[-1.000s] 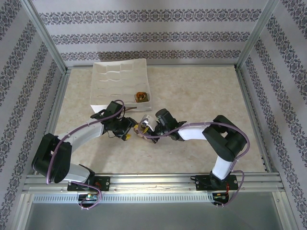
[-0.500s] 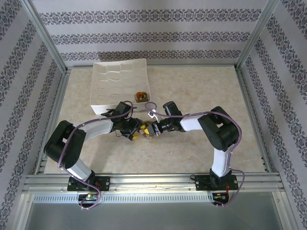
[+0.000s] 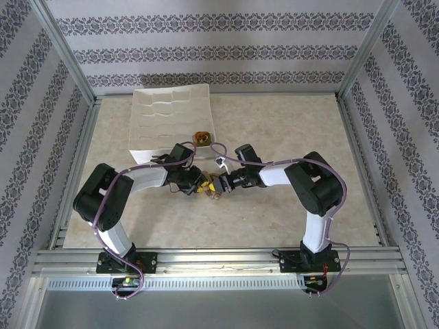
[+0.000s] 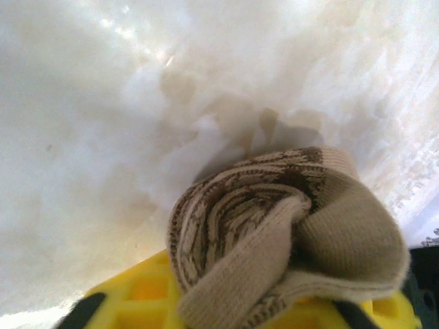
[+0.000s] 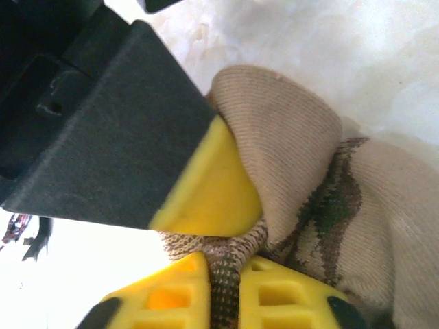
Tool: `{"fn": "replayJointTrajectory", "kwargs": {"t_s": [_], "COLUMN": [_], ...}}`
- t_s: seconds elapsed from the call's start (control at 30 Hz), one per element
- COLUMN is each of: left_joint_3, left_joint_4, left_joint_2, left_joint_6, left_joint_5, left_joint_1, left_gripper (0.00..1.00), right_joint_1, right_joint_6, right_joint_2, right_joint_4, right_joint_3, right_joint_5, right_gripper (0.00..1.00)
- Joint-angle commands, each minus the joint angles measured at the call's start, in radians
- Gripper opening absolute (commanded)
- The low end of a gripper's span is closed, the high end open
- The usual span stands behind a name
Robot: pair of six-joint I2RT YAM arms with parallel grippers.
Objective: Roll the socks
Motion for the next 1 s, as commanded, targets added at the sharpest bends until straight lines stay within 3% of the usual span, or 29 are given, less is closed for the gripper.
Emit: {"fn": "replayJointTrajectory", "kwargs": {"t_s": [0.0,0.13,0.27,0.47,0.6,0.73,0.8,0.9,0.97], "left_joint_3": [-0.095,-0.107,-0.086,-0.058,-0.047,-0.042,-0.041,-0.036,-0.030], "left_joint_4": [-0.237,-0.275,-0.293,-0.303,-0.307,-0.310,-0.310,-0.310,-0.314], "left_joint_2": [0.021,-0.033,-0.043,-0.032,-0.023,-0.023,-0.028,-0.048,-0.077], "left_joint_6": [0.051,0.039,0.030,0.030,0.039,0.046,0.044,0.033,0.023], "left_joint_5": [-0.051,-0.073,-0.081,-0.067,-0.059,-0.057,-0.058,-0.059,-0.066], "left_joint_1": [-0.027,-0.027,-0.028,-0.031,-0.031,-0.031,-0.031,-0.031,-0.031], "left_gripper": [0.04,0.03,0.03,0.04,0.04,0.05,0.05,0.07,0.17], "right_joint_1": [0.038,0.168,0.322,0.522,0.552,0.553,0.552,0.538,0.522], "right_joint_6": [-0.117,-0.234,-0.327,-0.440,-0.494,-0.535,-0.529,-0.472,-0.418], "right_joint_2": [-0.052,-0.336,-0.437,-0.344,-0.232,-0.166,-0.130,-0.084,-0.068], "right_joint_4": [-0.136,0.075,0.043,0.029,0.023,0.011,-0.035,-0.119,-0.176], "right_joint_3": [-0.076,-0.247,-0.270,-0.202,-0.112,-0.052,-0.022,-0.002,-0.005], "right_joint_5": [0.275,0.589,0.844,1.128,1.258,1.277,1.274,1.255,1.224], "right_gripper": [0.27,0.48,0.52,0.57,0.57,0.58,0.54,0.33,0.17]}}
